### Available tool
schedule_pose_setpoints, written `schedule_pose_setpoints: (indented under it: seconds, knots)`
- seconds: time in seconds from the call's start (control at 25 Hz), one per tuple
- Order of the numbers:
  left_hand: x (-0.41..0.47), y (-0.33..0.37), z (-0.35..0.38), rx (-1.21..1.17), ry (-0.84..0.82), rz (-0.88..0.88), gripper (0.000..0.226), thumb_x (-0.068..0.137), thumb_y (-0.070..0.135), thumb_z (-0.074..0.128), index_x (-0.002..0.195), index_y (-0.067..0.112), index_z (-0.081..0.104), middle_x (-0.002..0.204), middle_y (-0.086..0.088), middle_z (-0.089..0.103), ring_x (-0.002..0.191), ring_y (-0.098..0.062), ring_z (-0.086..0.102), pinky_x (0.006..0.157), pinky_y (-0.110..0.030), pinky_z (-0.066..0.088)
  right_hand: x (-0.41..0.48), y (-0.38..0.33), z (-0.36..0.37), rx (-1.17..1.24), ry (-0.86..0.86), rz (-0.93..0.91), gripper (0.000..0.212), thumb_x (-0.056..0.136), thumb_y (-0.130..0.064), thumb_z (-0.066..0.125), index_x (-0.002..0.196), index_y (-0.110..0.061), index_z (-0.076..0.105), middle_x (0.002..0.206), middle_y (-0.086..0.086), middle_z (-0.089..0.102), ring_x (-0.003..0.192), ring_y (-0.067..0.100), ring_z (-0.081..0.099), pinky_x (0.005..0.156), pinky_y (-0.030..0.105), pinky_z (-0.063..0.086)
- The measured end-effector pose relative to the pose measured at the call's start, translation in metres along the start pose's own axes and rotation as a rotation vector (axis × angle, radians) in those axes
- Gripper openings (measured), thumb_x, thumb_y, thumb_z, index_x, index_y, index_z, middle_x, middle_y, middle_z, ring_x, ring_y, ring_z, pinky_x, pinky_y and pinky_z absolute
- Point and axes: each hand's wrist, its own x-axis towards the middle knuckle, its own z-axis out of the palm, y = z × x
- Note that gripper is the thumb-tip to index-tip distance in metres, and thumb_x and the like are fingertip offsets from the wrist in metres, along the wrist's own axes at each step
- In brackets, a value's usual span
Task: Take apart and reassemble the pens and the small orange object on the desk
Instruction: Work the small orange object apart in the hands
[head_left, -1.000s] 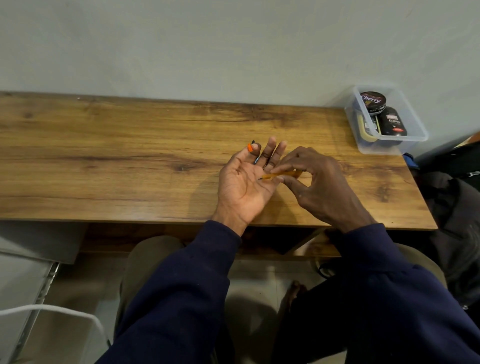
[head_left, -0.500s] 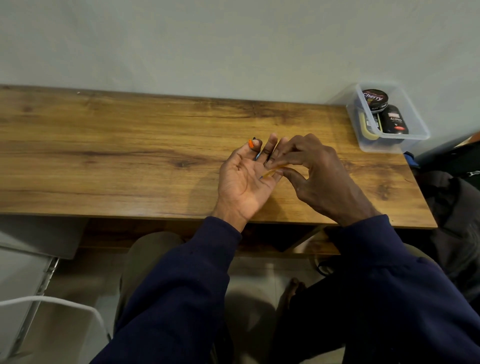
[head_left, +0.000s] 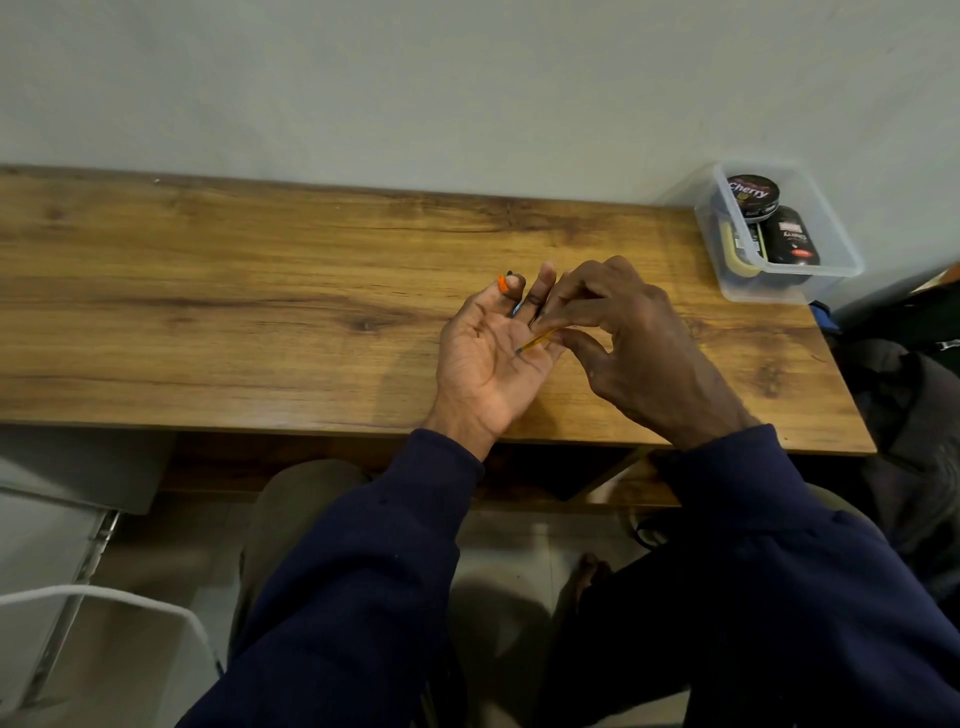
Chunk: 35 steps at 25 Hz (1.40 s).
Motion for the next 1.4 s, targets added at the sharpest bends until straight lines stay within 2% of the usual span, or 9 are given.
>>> schedule_pose_setpoints:
  seconds: [0.12,0.28,0.44,0.6,0.68,0.8,1.04,1.24,1.4]
  knots:
    - [0.000,0.000,-0.001,0.013,0.001,0.004,0.011,0.101,0.021,0.052,0.096,0.015,0.061,0.123,-0.010,0.068,0.119,-0.028,0.069,0.105,-0.046,0.051,-0.003,0.003,0.002,0.018,0.022,0.014,0.021,0.089,-0.006,0.077,0.108,-0.013,0.079,0.109,0.005,0.068,0.102,0.022,0.054,0.086,0.030,0.045]
    - [0.001,0.000,-0.001,0.008,-0.012,-0.008,0.005,0.097,0.019,0.056,0.095,0.015,0.059,0.124,-0.009,0.067,0.141,-0.030,0.054,0.114,-0.050,0.043,-0.008,0.007,0.004,0.095,0.069,0.049,0.024,0.087,-0.005,0.078,0.109,-0.015,0.079,0.108,0.002,0.067,0.100,0.018,0.053,0.086,0.025,0.043]
    - [0.000,0.001,-0.001,0.008,-0.019,-0.009,0.007,0.097,0.021,0.054,0.095,0.016,0.059,0.124,-0.008,0.067,0.142,-0.029,0.053,0.111,-0.050,0.044,-0.013,0.010,0.010,0.203,0.126,0.101,0.024,0.087,-0.006,0.079,0.107,-0.019,0.079,0.107,-0.002,0.068,0.101,0.021,0.058,0.087,0.028,0.047]
    - [0.001,0.001,0.001,-0.003,0.005,-0.003,0.011,0.100,0.021,0.051,0.093,0.017,0.059,0.124,-0.009,0.067,0.142,-0.029,0.053,0.102,-0.048,0.049,-0.016,0.014,0.015,0.306,0.162,0.167,0.020,0.089,-0.011,0.077,0.107,-0.017,0.079,0.107,0.000,0.070,0.105,0.020,0.062,0.093,0.021,0.046]
    - [0.002,0.001,0.001,-0.031,0.023,-0.002,0.016,0.103,0.020,0.048,0.093,0.015,0.059,0.123,-0.011,0.067,0.137,-0.031,0.057,0.108,-0.050,0.045,-0.017,0.017,0.016,0.332,0.170,0.187,0.020,0.090,-0.011,0.077,0.109,-0.015,0.078,0.108,0.001,0.070,0.107,0.019,0.064,0.096,0.022,0.047]
    - [0.003,0.000,0.000,-0.049,0.026,-0.002,0.016,0.102,0.019,0.048,0.093,0.013,0.059,0.123,-0.013,0.067,0.132,-0.033,0.060,0.112,-0.051,0.043,-0.016,0.019,0.018,0.346,0.185,0.195,0.020,0.090,-0.009,0.076,0.110,-0.014,0.078,0.108,0.001,0.071,0.108,0.017,0.064,0.094,0.031,0.053]
    - [0.003,0.000,-0.001,-0.086,-0.010,-0.013,0.010,0.101,0.016,0.051,0.097,0.011,0.058,0.125,-0.015,0.067,0.140,-0.035,0.054,0.120,-0.051,0.038,-0.017,0.019,0.019,0.396,0.230,0.198,0.020,0.091,-0.009,0.075,0.109,-0.016,0.077,0.105,0.000,0.071,0.103,0.014,0.065,0.087,0.023,0.052]
    - [0.002,0.001,-0.001,-0.056,-0.037,-0.023,0.011,0.103,0.017,0.049,0.099,0.011,0.057,0.128,-0.015,0.066,0.141,-0.035,0.053,0.124,-0.052,0.032,-0.020,0.021,0.023,0.423,0.225,0.202,0.019,0.091,-0.008,0.075,0.109,-0.012,0.077,0.105,0.002,0.073,0.102,0.016,0.067,0.087,0.035,0.056]
    - [0.003,0.003,-0.001,-0.049,-0.023,-0.026,0.013,0.104,0.018,0.048,0.097,0.012,0.057,0.128,-0.014,0.065,0.144,-0.034,0.050,0.126,-0.053,0.027,-0.022,0.021,0.026,0.398,0.203,0.202,0.020,0.090,-0.006,0.076,0.108,-0.015,0.078,0.103,0.001,0.073,0.100,0.017,0.066,0.084,0.035,0.055]
